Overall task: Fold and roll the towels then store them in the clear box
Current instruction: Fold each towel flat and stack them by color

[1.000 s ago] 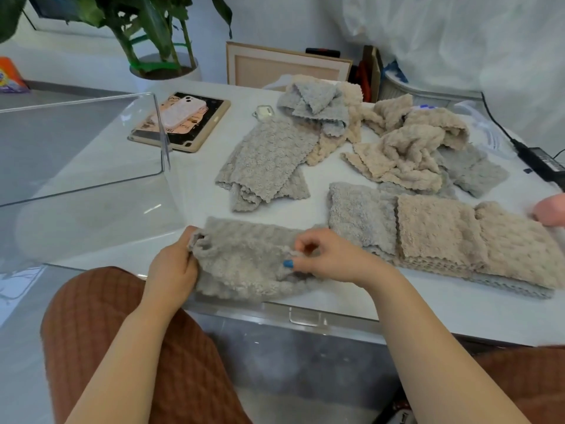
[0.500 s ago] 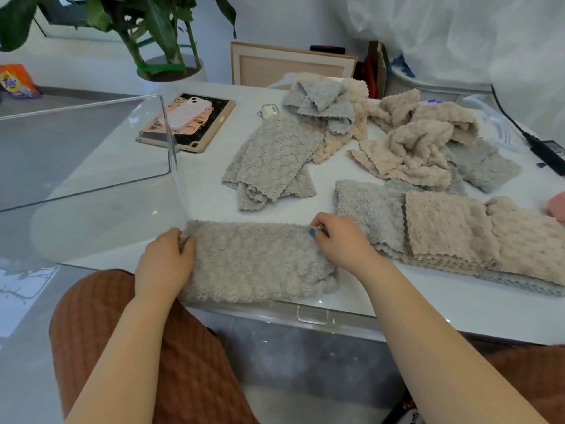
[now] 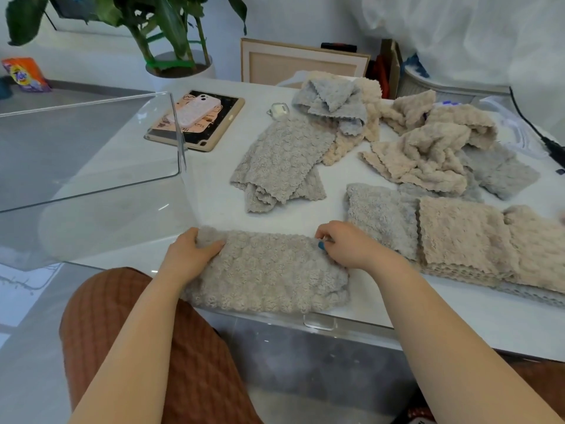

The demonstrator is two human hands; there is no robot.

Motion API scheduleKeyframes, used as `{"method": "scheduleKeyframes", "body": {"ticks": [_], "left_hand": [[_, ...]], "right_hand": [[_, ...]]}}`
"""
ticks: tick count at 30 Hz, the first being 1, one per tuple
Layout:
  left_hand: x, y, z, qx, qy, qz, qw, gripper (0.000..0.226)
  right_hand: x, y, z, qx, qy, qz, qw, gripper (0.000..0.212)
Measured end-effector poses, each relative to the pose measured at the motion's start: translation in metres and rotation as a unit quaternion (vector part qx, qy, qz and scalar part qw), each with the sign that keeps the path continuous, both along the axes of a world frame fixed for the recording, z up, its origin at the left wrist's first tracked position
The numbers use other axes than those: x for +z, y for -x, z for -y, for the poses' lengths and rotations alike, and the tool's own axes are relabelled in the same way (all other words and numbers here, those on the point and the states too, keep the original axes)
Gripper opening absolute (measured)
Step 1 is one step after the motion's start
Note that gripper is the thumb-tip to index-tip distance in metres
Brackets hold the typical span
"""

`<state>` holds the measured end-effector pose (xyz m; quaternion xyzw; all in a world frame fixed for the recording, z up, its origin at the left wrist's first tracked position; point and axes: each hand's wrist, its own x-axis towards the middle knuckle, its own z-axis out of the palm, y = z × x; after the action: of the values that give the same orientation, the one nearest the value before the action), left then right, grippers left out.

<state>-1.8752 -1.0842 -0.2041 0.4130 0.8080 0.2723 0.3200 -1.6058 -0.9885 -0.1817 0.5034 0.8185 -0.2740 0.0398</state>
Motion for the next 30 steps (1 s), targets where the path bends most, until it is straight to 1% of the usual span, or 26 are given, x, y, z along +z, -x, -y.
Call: {"method": "scheduleKeyframes", "body": {"ticks": [2,3,5,7,9,10,11,12,13,14,15,16,17,18,19,20,22,24,25,26,27,28,29,30], "left_hand": [[0.001,-0.007,0.0,-0.015,-0.047,-0.002,0.999,0.023],[0.003,-0.009,0.001,-0.019,-0.066,0.009,0.998,0.022],[0.01,-0.012,0.0,-0.029,-0.095,0.059,0.993,0.022],[0.024,-0.013,-0.002,-0.035,-0.13,0.111,0.985,0.025],[0.043,-0.012,-0.004,-0.046,-0.164,0.122,0.978,0.036],[0.054,-0.011,-0.005,-0.053,-0.182,0.112,0.975,0.041],[0.065,-0.01,-0.006,-0.058,-0.212,0.098,0.971,0.04],[0.076,-0.008,-0.008,-0.063,-0.256,0.078,0.961,0.034],[0.086,-0.006,-0.008,-0.07,-0.3,0.056,0.95,0.028],[0.094,-0.003,-0.008,-0.082,-0.342,0.038,0.935,0.03],[0.099,0.002,-0.007,-0.097,-0.374,0.039,0.922,0.036],[0.1,0.007,-0.005,-0.115,-0.385,0.056,0.914,0.04],[0.1,0.011,-0.001,-0.132,-0.372,0.08,0.915,0.042],[0.095,0.014,0.003,-0.147,-0.339,0.092,0.925,0.042],[0.086,0.016,0.009,-0.167,-0.289,0.084,0.939,0.039],[0.073,0.02,0.015,-0.191,-0.231,0.053,0.953,0.036],[0.044,0.027,0.027,-0.221,-0.111,-0.029,0.968,0.033],[0.024,0.033,0.037,-0.211,-0.023,-0.064,0.975,0.037],[0.02,0.035,0.04,-0.19,0.001,-0.062,0.98,0.041],[0.02,0.035,0.042,-0.157,0.013,-0.047,0.986,0.042],[0.021,0.034,0.041,-0.109,0.01,-0.03,0.994,0.042],[0.02,0.032,0.039,-0.044,0.001,-0.02,0.999,0.04],[0.02,0.028,0.034,0.024,-0.013,-0.028,0.999,0.035],[0.017,0.024,0.029,0.077,-0.024,-0.043,0.996,0.028]], "right_hand": [[0.004,-0.004,-0.001,-0.014,0.009,-0.055,0.998,0.023],[0.006,-0.007,0.0,-0.035,0.023,-0.096,0.995,0.019],[0.012,-0.015,0.001,-0.086,0.069,-0.173,0.979,0.017],[0.024,-0.027,0.003,-0.097,0.104,-0.196,0.97,0.016],[0.04,-0.037,0.002,-0.069,0.102,-0.181,0.976,0.021],[0.048,-0.041,0.0,-0.06,0.075,-0.181,0.979,0.024],[0.056,-0.042,-0.001,-0.065,0.025,-0.195,0.978,0.028],[0.064,-0.041,-0.003,-0.082,-0.042,-0.229,0.969,0.03],[0.071,-0.04,-0.003,-0.1,-0.111,-0.275,0.95,0.032],[0.076,-0.038,-0.003,-0.108,-0.169,-0.318,0.927,0.033],[0.081,-0.036,-0.003,-0.103,-0.2,-0.345,0.911,0.032],[0.082,-0.034,-0.002,-0.089,-0.204,-0.357,0.907,0.03],[0.079,-0.033,-0.001,-0.072,-0.184,-0.357,0.913,0.029],[0.074,-0.033,0.002,-0.056,-0.148,-0.346,0.925,0.028],[0.066,-0.032,0.005,-0.041,-0.108,-0.323,0.939,0.03],[0.055,-0.032,0.009,-0.025,-0.074,-0.287,0.955,0.032],[0.033,-0.031,0.02,0.017,-0.007,-0.192,0.981,0.037],[0.021,-0.029,0.033,0.052,0.083,-0.111,0.989,0.045],[0.02,-0.028,0.038,0.051,0.133,-0.102,0.985,0.047],[0.021,-0.026,0.041,0.028,0.169,-0.121,0.978,0.046],[0.023,-0.024,0.042,-0.014,0.177,-0.156,0.972,0.045],[0.023,-0.021,0.04,-0.067,0.153,-0.19,0.967,0.044],[0.021,-0.018,0.037,-0.119,0.108,-0.213,0.964,0.042],[0.018,-0.014,0.034,-0.164,0.059,-0.219,0.96,0.039]]}}
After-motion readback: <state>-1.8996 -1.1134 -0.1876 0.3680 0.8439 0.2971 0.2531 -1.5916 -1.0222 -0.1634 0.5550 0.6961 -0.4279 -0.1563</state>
